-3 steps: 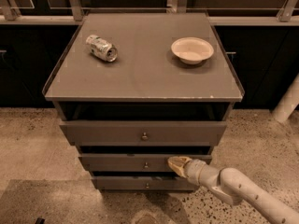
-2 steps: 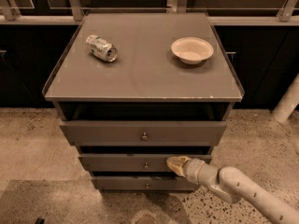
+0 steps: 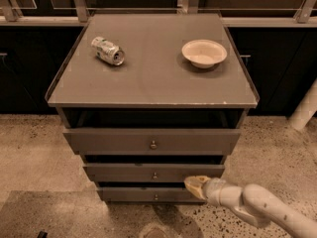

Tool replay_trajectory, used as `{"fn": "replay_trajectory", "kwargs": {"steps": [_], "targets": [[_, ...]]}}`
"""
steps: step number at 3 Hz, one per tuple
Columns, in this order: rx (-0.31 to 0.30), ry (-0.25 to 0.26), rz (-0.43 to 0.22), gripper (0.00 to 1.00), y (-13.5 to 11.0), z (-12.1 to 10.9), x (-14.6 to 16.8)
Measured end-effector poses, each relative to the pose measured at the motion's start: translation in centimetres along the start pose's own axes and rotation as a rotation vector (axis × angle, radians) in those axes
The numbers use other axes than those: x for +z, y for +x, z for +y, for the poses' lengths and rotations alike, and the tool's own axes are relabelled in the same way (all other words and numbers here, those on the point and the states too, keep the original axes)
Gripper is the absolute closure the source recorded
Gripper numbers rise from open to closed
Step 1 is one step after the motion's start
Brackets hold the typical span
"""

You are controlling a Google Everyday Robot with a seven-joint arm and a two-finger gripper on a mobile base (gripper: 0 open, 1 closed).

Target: Close middle drawer

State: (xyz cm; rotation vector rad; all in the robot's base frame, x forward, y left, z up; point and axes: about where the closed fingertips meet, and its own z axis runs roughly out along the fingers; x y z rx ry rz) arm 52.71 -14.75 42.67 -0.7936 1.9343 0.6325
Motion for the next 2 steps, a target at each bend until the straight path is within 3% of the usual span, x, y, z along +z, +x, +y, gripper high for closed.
{"fn": "replay_trajectory", "kwargs": {"steps": [1, 2], "targets": [[-0.025, -0.032, 0.047, 0.81, 0.32, 2.54, -1.19], [-0.025, -0.033, 0.047, 0.58, 0.32, 2.55, -1.17]]}}
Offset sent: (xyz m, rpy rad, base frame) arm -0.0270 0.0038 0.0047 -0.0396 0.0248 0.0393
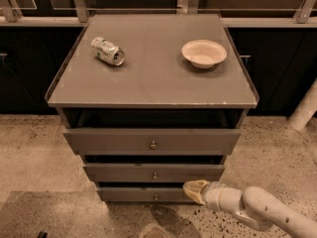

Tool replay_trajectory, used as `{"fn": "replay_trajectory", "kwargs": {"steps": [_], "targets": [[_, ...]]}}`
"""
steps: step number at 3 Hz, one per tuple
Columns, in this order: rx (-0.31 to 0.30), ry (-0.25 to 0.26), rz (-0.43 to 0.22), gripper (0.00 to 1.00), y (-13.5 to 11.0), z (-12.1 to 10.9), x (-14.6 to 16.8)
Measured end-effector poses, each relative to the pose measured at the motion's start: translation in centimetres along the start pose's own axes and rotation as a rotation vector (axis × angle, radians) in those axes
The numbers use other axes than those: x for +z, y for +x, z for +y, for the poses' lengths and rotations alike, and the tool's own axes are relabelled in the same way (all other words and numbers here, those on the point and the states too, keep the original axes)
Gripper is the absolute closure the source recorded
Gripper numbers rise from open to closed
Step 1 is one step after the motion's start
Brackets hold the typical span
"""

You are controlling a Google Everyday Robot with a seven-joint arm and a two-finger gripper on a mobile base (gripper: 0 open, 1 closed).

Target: Close middle drawer

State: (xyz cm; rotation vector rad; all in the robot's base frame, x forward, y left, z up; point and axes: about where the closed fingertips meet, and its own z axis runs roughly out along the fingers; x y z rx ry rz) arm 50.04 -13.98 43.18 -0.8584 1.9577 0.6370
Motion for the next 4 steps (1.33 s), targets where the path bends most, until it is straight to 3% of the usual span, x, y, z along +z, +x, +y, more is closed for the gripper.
{"fn": "replay_trajectory", "kwargs": {"steps": [2, 3, 4], "targets": [[0.0, 0.0, 0.0, 0.11, 0.0, 0.0, 0.0], [0.0, 0.0, 0.0, 0.0, 0.0, 0.0, 0.0], [0.0, 0.0, 0.0, 0.0, 0.0, 0.01, 0.01]]}}
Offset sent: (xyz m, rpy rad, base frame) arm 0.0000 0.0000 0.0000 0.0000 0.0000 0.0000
